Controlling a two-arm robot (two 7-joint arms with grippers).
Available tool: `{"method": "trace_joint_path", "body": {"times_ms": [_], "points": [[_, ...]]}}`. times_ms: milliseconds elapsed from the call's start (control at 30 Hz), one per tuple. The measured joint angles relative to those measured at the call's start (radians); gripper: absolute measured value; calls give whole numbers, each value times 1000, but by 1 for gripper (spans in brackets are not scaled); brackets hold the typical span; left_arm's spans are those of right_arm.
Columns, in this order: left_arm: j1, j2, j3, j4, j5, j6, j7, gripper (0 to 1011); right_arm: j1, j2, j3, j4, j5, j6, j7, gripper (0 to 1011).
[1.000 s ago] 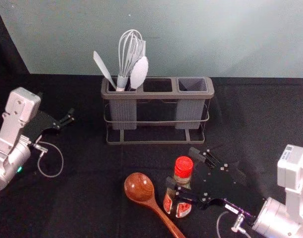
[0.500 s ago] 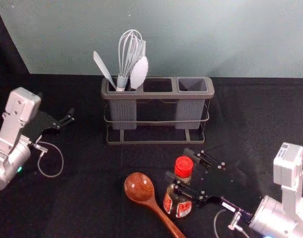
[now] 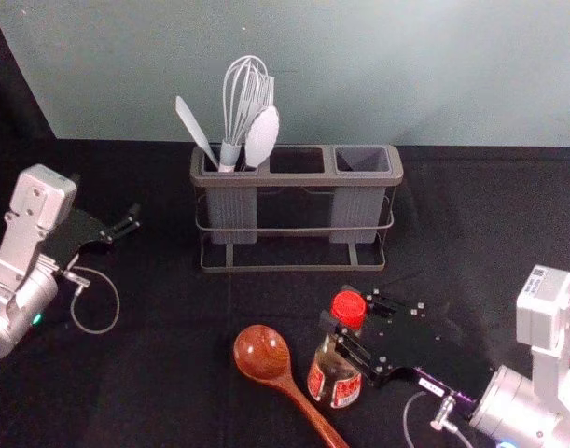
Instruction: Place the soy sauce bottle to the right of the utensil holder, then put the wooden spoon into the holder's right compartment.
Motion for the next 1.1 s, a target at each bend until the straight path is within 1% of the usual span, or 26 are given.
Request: {"method": "trace_joint_path", "body": {"times_ms": [133, 333, 367, 467, 633, 867, 1100], "points": [[0, 0, 0, 0, 0, 0, 0, 1011, -5, 6, 12, -10, 4, 0, 0, 393], [0, 0, 0, 0, 0, 0, 0, 1011, -18, 20, 48, -24, 18, -7, -7, 393], [0, 0, 0, 0, 0, 0, 0, 1011, -18, 20, 48, -24, 18, -7, -7, 393], [0, 0, 0, 0, 0, 0, 0, 1011, -25, 26, 71, -26, 23, -9, -15, 393], [0, 0, 0, 0, 0, 0, 0, 1011, -27, 31, 95, -23, 26, -8, -24, 393], [0, 0, 0, 0, 0, 0, 0, 1011, -11, 30, 124, -5, 23, -2, -38, 393], [0, 0, 0, 0, 0, 0, 0, 1011, 14, 22, 142, 18, 18, 9, -50, 393]]}}
